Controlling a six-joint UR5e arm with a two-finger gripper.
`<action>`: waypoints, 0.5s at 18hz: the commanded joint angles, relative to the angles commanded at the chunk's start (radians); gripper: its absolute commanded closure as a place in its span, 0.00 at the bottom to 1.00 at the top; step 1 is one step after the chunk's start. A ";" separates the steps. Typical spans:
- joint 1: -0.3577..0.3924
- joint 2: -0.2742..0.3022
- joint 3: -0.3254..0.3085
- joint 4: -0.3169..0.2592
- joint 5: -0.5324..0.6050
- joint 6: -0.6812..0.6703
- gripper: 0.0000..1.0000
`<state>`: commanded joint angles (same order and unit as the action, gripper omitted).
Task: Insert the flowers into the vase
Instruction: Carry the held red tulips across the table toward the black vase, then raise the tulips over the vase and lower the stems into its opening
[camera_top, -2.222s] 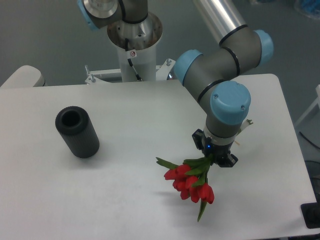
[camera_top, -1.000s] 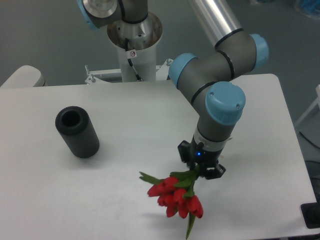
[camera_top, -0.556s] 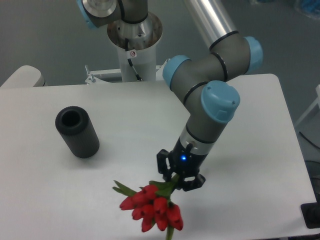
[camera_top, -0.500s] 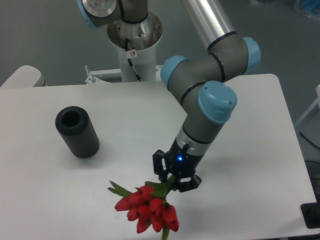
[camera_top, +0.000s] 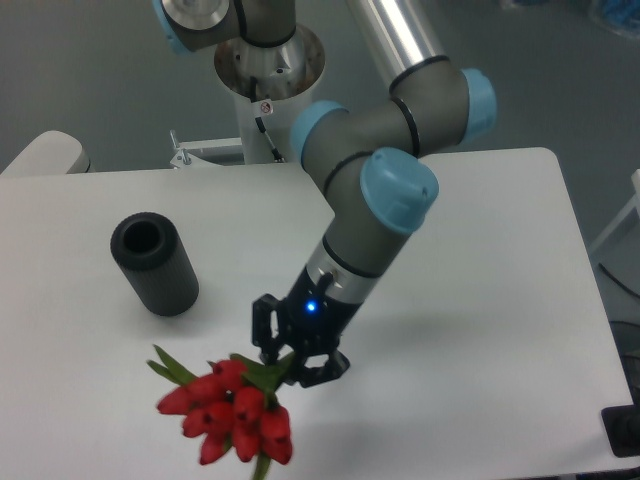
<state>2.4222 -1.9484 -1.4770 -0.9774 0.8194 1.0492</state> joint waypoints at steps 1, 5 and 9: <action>0.002 0.024 -0.035 0.028 -0.073 0.008 1.00; 0.006 0.072 -0.091 0.034 -0.273 0.021 1.00; 0.017 0.160 -0.184 0.042 -0.333 0.037 1.00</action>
<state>2.4390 -1.7888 -1.6611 -0.9357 0.4864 1.0860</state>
